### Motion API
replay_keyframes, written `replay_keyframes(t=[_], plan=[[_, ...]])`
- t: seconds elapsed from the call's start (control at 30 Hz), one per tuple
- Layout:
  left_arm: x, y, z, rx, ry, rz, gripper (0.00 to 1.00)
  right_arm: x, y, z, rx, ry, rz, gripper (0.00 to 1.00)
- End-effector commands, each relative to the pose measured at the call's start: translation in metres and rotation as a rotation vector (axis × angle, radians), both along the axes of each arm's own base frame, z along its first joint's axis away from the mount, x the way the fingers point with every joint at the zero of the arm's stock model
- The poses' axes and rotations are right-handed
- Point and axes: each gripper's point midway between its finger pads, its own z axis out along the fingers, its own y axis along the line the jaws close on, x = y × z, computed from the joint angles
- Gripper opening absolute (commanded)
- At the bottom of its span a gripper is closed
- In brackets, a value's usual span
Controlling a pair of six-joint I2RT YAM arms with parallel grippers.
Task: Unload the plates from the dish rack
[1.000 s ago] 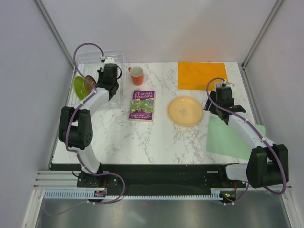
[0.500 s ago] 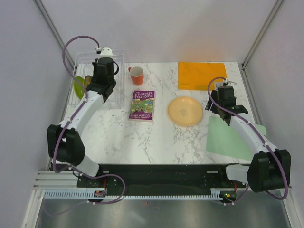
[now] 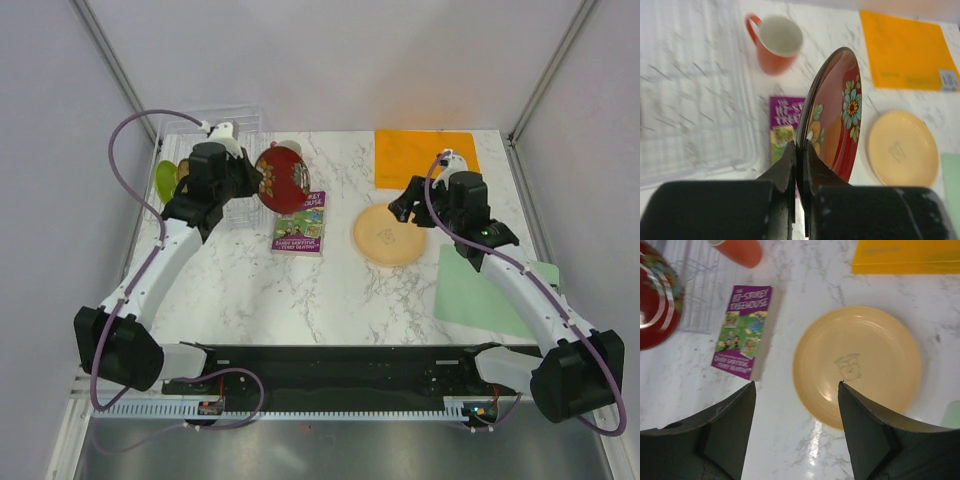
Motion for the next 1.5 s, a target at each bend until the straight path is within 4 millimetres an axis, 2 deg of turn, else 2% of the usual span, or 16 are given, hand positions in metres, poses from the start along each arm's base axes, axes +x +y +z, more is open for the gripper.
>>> replay_keyframes(t=[0.0,0.13,0.27,0.73,0.83,0.87,0.93,1.0,1.07,1.17,1.2,1.3,1.33,1.37,1.43,1.47], plan=[[-0.017,-0.066,0.0,-0.326,0.043,-0.242,0.02,0.0,0.056,0.045,0.183,-0.125,0.179,0.74],[-0.028,-0.087,-0.005,-0.434,0.07,-0.334,0.02,0.0,0.072,0.044,0.25,-0.118,0.226,0.74],[-0.039,-0.107,0.0,-0.553,0.061,-0.434,0.02,-0.001,0.082,0.03,0.289,-0.082,0.252,0.74],[-0.062,-0.14,-0.021,-0.641,0.125,-0.529,0.02,-0.002,0.11,0.009,0.39,-0.025,0.345,0.73],[-0.064,-0.144,-0.025,-0.644,0.134,-0.532,0.02,-0.002,0.114,0.006,0.402,-0.019,0.363,0.63],[-0.065,-0.145,-0.026,-0.649,0.138,-0.534,0.02,-0.002,0.117,0.007,0.409,-0.023,0.377,0.52],[-0.066,-0.147,-0.029,-0.656,0.145,-0.536,0.02,-0.004,0.12,0.002,0.421,-0.001,0.399,0.42],[-0.064,-0.146,-0.033,-0.659,0.156,-0.525,0.02,-0.003,0.119,0.001,0.416,-0.005,0.388,0.15],[-0.063,-0.145,-0.039,-0.649,0.168,-0.514,0.02,-0.002,0.114,-0.002,0.391,-0.004,0.361,0.0],[-0.06,-0.138,-0.052,-0.61,0.183,-0.466,0.39,-0.002,0.103,0.003,0.346,-0.02,0.315,0.0],[-0.059,-0.135,-0.056,-0.593,0.188,-0.451,0.59,-0.001,0.097,0.01,0.318,-0.049,0.288,0.0],[-0.053,-0.12,-0.074,-0.492,0.212,-0.366,0.72,0.006,0.068,0.014,0.235,-0.068,0.15,0.0],[-0.045,-0.109,-0.071,-0.428,0.17,-0.319,0.73,0.009,0.057,0.017,0.206,-0.081,0.113,0.0],[-0.043,-0.1,-0.074,-0.384,0.171,-0.281,0.74,0.01,0.041,0.007,0.159,-0.047,0.042,0.0],[-0.039,-0.076,-0.083,-0.261,0.173,-0.179,0.76,0.01,0.014,0.005,0.11,-0.038,-0.041,0.0],[-0.04,-0.067,-0.077,-0.232,0.148,-0.155,0.77,0.011,0.003,0.002,0.096,-0.031,-0.078,0.0]])
